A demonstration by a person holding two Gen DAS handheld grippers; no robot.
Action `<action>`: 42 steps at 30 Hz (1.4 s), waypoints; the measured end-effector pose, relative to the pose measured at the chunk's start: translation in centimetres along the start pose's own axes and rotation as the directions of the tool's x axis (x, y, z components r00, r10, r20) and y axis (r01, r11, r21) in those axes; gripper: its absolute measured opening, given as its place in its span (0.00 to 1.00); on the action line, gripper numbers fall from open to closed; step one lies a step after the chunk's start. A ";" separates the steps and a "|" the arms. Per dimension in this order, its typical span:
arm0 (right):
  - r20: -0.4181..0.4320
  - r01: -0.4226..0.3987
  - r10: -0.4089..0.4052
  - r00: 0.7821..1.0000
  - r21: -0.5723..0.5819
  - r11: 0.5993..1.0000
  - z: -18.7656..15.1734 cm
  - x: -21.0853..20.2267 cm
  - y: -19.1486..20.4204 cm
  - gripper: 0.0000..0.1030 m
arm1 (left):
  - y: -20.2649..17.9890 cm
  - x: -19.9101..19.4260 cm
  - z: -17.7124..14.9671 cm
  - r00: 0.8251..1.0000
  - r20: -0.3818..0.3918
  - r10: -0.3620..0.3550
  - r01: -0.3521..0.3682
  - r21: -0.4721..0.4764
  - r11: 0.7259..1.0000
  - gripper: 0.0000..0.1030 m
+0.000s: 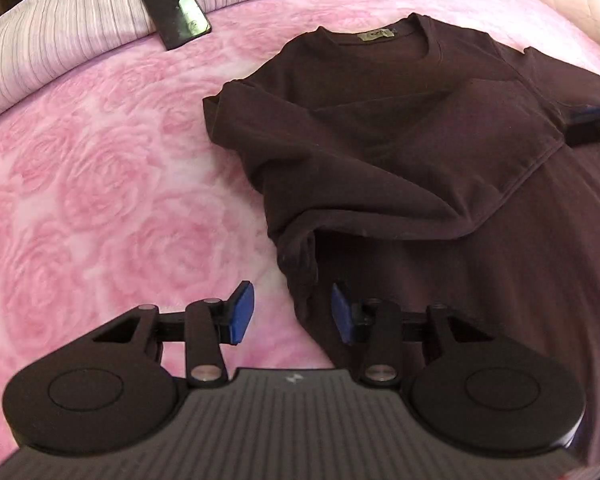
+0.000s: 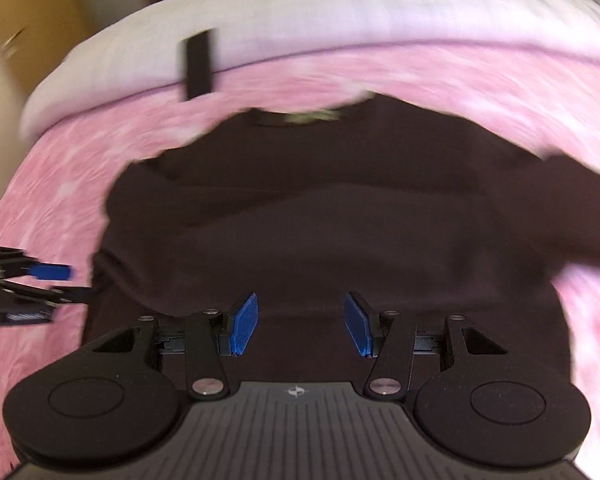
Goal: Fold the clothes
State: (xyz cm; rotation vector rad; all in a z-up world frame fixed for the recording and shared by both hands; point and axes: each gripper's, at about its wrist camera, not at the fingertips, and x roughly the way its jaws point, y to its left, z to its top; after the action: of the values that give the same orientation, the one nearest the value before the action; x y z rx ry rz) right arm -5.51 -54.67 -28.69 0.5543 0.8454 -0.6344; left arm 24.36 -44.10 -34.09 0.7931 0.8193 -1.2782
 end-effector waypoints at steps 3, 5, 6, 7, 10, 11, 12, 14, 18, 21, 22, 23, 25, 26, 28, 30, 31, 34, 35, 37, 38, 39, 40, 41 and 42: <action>-0.031 -0.058 0.055 0.998 -0.122 0.991 3.0 2.4 3.1 0.51 | 0.0 1.3 0.5 0.998 0.053 -0.016 0.016 0.003 1.000 0.23; -0.067 -0.112 0.100 0.993 -0.212 0.971 5.5 4.5 5.0 0.51 | -0.4 1.6 0.4 0.997 0.074 0.011 -0.013 0.026 1.000 0.07; -0.089 -0.144 0.125 0.988 -0.251 0.957 6.8 5.6 5.9 0.51 | -0.6 1.5 0.1 0.996 0.089 0.032 -0.035 0.034 0.999 0.06; -0.110 -0.173 0.147 0.983 -0.285 0.943 8.1 6.8 6.9 0.50 | -0.9 1.4 -0.2 0.993 0.104 0.053 -0.057 0.040 0.998 0.06; -0.170 -0.261 0.214 0.962 -0.345 0.902 12.4 10.6 10.2 0.50 | -2.3 0.3 -2.2 0.982 0.142 0.124 -0.128 0.019 0.992 0.04; -0.188 -0.287 0.233 0.954 -0.352 0.891 13.6 11.9 11.1 0.50 | -2.5 0.3 -2.6 0.980 0.153 0.129 -0.132 0.010 0.991 0.04; -0.211 -0.310 0.247 0.946 -0.364 0.878 14.8 13.3 12.2 0.50 | -2.8 0.3 -3.0 0.977 0.164 0.135 -0.137 0.000 0.991 0.04; -0.266 -0.355 0.266 0.927 -0.390 0.850 16.8 16.1 14.4 0.50 | -3.0 0.3 -3.1 0.973 0.174 0.148 -0.151 0.000 0.989 0.04; -0.409 -0.414 0.258 0.876 -0.360 0.836 19.3 21.0 17.1 0.50 | -3.5 0.2 -3.2 0.963 0.196 0.186 -0.195 0.025 0.980 0.04; -0.507 -0.402 0.198 0.839 -0.331 0.854 19.6 23.5 17.7 0.44 | -4.2 -0.3 -3.6 0.957 0.206 0.207 -0.219 0.038 0.975 0.04; -0.539 -0.394 0.176 0.824 -0.321 0.861 19.7 24.3 17.9 0.43 | -4.4 -0.4 -3.7 0.956 0.207 0.206 -0.218 0.038 0.975 0.04; -0.570 -0.387 0.155 0.807 -0.312 0.868 19.7 25.1 18.0 0.44 | -4.5 -0.5 -3.8 0.956 0.208 0.206 -0.218 0.037 0.975 0.04; -0.594 -0.373 0.133 0.794 -0.302 0.878 19.5 25.9 18.0 0.43 | -4.6 -0.5 -3.8 0.956 0.209 0.205 -0.217 0.034 0.976 0.04; -0.598 -0.364 0.127 0.791 -0.295 0.883 19.5 26.1 17.9 0.42 | -4.5 -0.5 -3.8 0.956 0.210 0.205 -0.216 0.032 0.976 0.04; -0.581 -0.337 0.118 0.805 -0.285 0.897 19.7 25.9 17.8 0.41 | -4.3 -0.3 -3.9 0.958 0.206 0.199 -0.209 0.024 0.978 0.04; -0.595 -0.342 0.127 0.794 -0.264 0.902 19.6 26.0 17.6 0.42 | -4.2 -0.1 -3.9 0.960 0.204 0.193 -0.200 0.014 0.980 0.04; -0.606 -0.348 0.134 0.784 -0.251 0.903 19.5 26.1 17.5 0.40 | -4.1 -0.1 -3.9 0.961 0.203 0.190 -0.196 0.007 0.981 0.04; -0.569 -0.347 0.152 0.808 -0.250 0.904 20.0 26.2 17.4 0.08 | -4.0 -0.2 -3.9 0.963 0.199 0.183 -0.184 -0.014 0.983 0.04; -0.533 -0.339 0.163 0.831 -0.250 0.907 20.6 26.0 17.4 0.07 | -3.9 -0.2 -3.9 0.963 0.198 0.181 -0.180 -0.021 0.983 0.04; -0.477 -0.332 0.178 0.860 -0.261 0.906 21.3 26.1 17.5 0.06 | -3.8 -0.1 -3.9 0.965 0.194 0.178 -0.175 -0.032 0.984 0.03; -0.458 -0.333 0.183 0.870 -0.272 0.903 21.4 26.3 17.6 0.06 | -3.8 -0.1 -3.9 0.966 0.191 0.176 -0.171 -0.039 0.984 0.04; -0.440 -0.332 0.185 0.879 -0.284 0.900 21.4 26.4 17.6 0.06 | -3.7 -0.2 -3.9 0.967 0.188 0.173 -0.167 -0.046 0.985 0.04; -0.429 -0.330 0.187 0.884 -0.289 0.899 21.5 26.4 17.6 0.07 | -3.7 -0.2 -3.9 0.968 0.185 0.170 -0.163 -0.053 0.985 0.04; -0.414 -0.327 0.192 0.890 -0.286 0.901 21.6 26.2 17.4 0.13 | -3.6 -0.3 -3.9 0.969 0.181 0.165 -0.156 -0.063 0.986 0.04; -0.394 -0.323 0.198 0.897 -0.281 0.904 21.7 25.7 17.1 0.17 | -3.4 -0.5 -3.9 0.971 0.178 0.160 -0.149 -0.073 0.986 0.04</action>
State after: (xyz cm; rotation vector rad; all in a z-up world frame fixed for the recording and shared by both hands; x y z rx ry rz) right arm 30.41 -64.84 -34.46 0.4617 1.1719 -0.1246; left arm 20.62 -40.86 -35.78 0.6678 0.6312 -1.1638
